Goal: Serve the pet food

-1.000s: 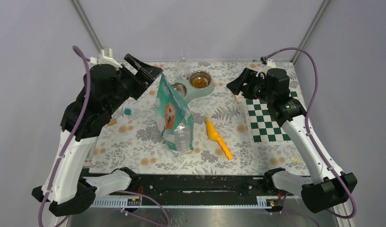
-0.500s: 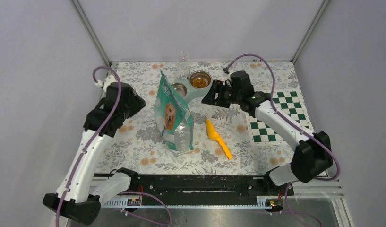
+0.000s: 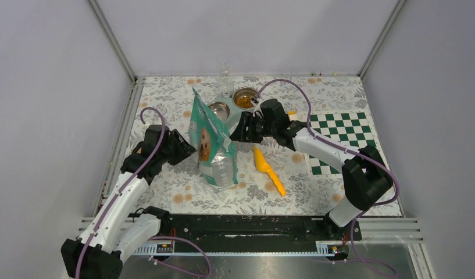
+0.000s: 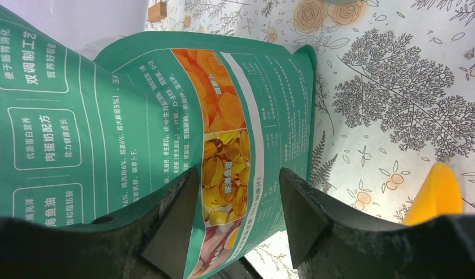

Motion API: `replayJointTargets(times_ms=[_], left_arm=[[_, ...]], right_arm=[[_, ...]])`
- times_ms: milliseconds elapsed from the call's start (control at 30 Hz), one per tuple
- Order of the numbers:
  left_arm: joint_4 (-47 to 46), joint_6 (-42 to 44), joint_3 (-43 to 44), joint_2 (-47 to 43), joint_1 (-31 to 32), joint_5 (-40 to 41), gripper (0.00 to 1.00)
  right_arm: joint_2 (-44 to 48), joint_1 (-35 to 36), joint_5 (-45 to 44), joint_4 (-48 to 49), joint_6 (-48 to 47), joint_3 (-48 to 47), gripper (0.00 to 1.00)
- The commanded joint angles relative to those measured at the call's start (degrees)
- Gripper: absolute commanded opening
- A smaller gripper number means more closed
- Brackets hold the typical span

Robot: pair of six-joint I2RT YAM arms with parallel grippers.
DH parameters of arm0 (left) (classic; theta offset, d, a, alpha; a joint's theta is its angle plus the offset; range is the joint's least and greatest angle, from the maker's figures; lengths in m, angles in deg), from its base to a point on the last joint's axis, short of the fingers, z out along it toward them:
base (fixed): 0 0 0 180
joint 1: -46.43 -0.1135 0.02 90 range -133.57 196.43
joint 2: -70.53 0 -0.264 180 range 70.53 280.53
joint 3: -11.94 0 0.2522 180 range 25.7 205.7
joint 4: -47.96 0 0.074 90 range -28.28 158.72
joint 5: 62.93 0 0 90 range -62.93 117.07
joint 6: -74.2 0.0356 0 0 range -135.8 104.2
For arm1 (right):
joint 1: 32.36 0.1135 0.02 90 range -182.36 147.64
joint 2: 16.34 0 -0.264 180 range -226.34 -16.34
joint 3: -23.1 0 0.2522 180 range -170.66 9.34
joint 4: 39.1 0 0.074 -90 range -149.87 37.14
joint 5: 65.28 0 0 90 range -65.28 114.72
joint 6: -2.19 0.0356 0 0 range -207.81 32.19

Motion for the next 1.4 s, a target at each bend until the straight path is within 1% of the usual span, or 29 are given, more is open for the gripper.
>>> replayJointTargets(times_ms=[0, 233, 333, 433, 467, 500, 567, 633, 667, 767, 833, 900, 967, 1000, 1067, 1167, 1233, 1300, 1367], left_arm=[[-6.7, -2.7, -3.9, -4.1, 2.7, -9.6, 0.39], [-5.9, -5.8, -7.0, -9.1, 4.8, -10.6, 0.35], [-2.9, -7.0, -6.5, -10.7, 5.3, -9.0, 0.36], [1.5, -5.9, -3.2, -11.7, 5.3, -5.0, 0.38], [3.1, -5.4, -1.3, -11.6, 5.2, -3.5, 0.41], [4.7, -4.9, 1.4, -11.3, 5.2, -2.0, 0.46], [7.9, -3.1, 6.9, -9.5, 5.2, 1.3, 0.58], [10.8, -0.7, 12.9, -7.2, 5.1, 5.0, 0.7], [12.2, 0.5, 15.9, -5.8, 5.1, 6.6, 0.76], [16.8, 3.5, 26.3, -1.1, 4.9, 12.2, 0.97], [19.0, 5.8, 32.9, 1.8, 4.9, 15.8, 0.99], [20.9, 7.1, 38.7, 4.6, 4.7, 19.4, 0.99], [23.0, 7.3, 43.9, 7.2, 4.6, 22.8, 0.99], [23.2, 8.0, 44.9, 7.7, 4.6, 22.9, 0.99], [20.6, 11.2, 45.4, 7.7, 4.3, 19.4, 0.99], [13.6, 17.0, 41.9, 5.4, 3.8, 10.9, 0.99], [10.6, 16.5, 39.9, 3.6, 3.7, 10.7, 0.99], [10.5, 16.6, 40.3, 3.1, 3.7, 11.7, 0.99], [10.2, 17.2, 41.1, 2.9, 3.6, 10.3, 0.99]], right_arm=[[2.2, 6.2, 2.9, 1.5, -0.2, 4.1, 0.61], [7.5, 11.0, -1.3, 6.2, 3.1, 12.0, 0.58], [8.8, 11.7, -3.4, 4.5, 5.0, 12.2, 0.56], [10.1, 11.7, -6.7, 0.0, 5.1, 9.7, 0.53], [10.8, 11.7, -9.0, -3.2, 4.8, 8.2, 0.53], [11.3, 11.7, -12.2, -7.1, 4.6, 6.0, 0.53], [11.8, 11.5, -17.3, -15.4, 2.9, -1.1, 0.54], [11.2, 11.0, -23.4, -25.9, 1.5, -8.8, 0.55], [10.3, 10.4, -25.2, -30.0, 0.6, -12.8, 0.55], [7.7, 7.8, -27.0, -41.0, -0.3, -24.8, 0.56], [6.5, 6.6, -26.6, -45.1, -1.8, -30.9, 0.58], [5.9, 6.4, -26.4, -45.7, -5.2, -35.4, 0.61], [5.8, 6.4, -24.7, -45.3, -7.8, -38.8, 0.6], [5.8, 6.3, -23.8, -45.0, -8.4, -39.8, 0.59], [5.8, 6.1, -18.3, -43.4, -10.4, -41.7, 0.57], [4.9, 6.1, -10.2, -42.7, -12.0, -44.1, 0.57], [3.9, 6.2, -5.6, -42.7, -11.3, -45.7, 0.6], [3.7, 6.2, -1.8, -42.5, -9.9, -46.2, 0.66], [4.2, 6.2, 1.2, -40.5, -7.6, -45.5, 0.7]])
